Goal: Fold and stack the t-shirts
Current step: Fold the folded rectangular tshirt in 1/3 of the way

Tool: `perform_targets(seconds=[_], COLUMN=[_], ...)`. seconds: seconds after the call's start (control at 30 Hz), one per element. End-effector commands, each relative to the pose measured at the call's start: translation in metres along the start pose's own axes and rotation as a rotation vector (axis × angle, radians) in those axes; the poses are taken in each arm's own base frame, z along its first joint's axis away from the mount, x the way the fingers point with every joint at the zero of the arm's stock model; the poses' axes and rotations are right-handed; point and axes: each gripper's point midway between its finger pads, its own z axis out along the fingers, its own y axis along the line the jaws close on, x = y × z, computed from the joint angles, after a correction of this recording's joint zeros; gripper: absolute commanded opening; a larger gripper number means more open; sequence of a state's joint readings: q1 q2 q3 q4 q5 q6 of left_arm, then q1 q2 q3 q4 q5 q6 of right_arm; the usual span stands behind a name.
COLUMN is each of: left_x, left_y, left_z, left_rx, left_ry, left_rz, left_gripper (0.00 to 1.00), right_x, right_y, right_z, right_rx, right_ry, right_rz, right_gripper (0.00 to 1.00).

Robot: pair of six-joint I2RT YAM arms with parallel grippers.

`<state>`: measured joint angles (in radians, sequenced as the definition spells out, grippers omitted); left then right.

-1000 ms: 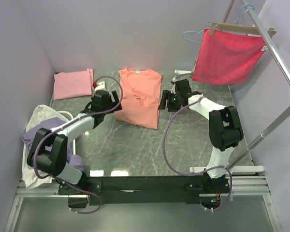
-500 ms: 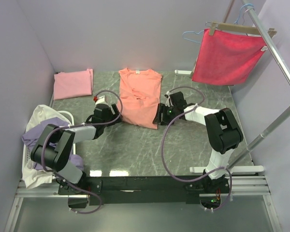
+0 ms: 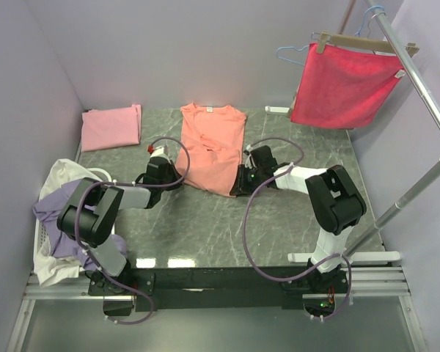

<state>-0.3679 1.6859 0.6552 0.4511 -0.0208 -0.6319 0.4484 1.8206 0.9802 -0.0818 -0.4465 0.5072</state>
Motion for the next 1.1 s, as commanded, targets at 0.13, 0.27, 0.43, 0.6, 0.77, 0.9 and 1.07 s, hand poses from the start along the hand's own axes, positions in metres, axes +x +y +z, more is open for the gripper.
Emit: perform_targets(seconds=[0.13, 0.27, 0.43, 0.6, 0.77, 0.9, 1.07], left_x=[0.002, 0.022, 0.038, 0.074, 0.050, -0.002, -0.067], left_y=[-0.006, 0.009, 0.007, 0.000, -0.004, -0.008, -0.025], left_z=[-0.026, -0.060, -0.098, -0.115, -0.108, -0.101, -0.082], left_rx=[-0.018, -0.079, -0.058, -0.062, -0.058, -0.127, -0.142], left_ry=[0.074, 0.156, 0.241, 0.347, 0.231, 0.073, -0.110], left_rz=[-0.012, -0.015, -0.018, -0.072, -0.016, 0.035, 0.056], left_gripper=[0.01, 0.01, 0.03, 0.30, 0.71, 0.85, 0.99], right_x=[-0.007, -0.002, 0.007, 0.033, 0.029, -0.007, -0.056], right_y=[-0.015, -0.032, -0.050, -0.062, -0.067, -0.042, -0.010], right_z=[-0.026, -0.043, -0.062, -0.067, -0.080, -0.099, -0.100], right_rx=[0.123, 0.222, 0.327, 0.360, 0.419, 0.382, 0.290], right_ry=[-0.076, -0.082, -0.090, -0.018, -0.058, -0.177, -0.260], right_rz=[-0.036, -0.041, -0.042, -0.028, -0.029, -0.073, -0.133], right_gripper=[0.15, 0.11, 0.08, 0.33, 0.58, 0.62, 0.63])
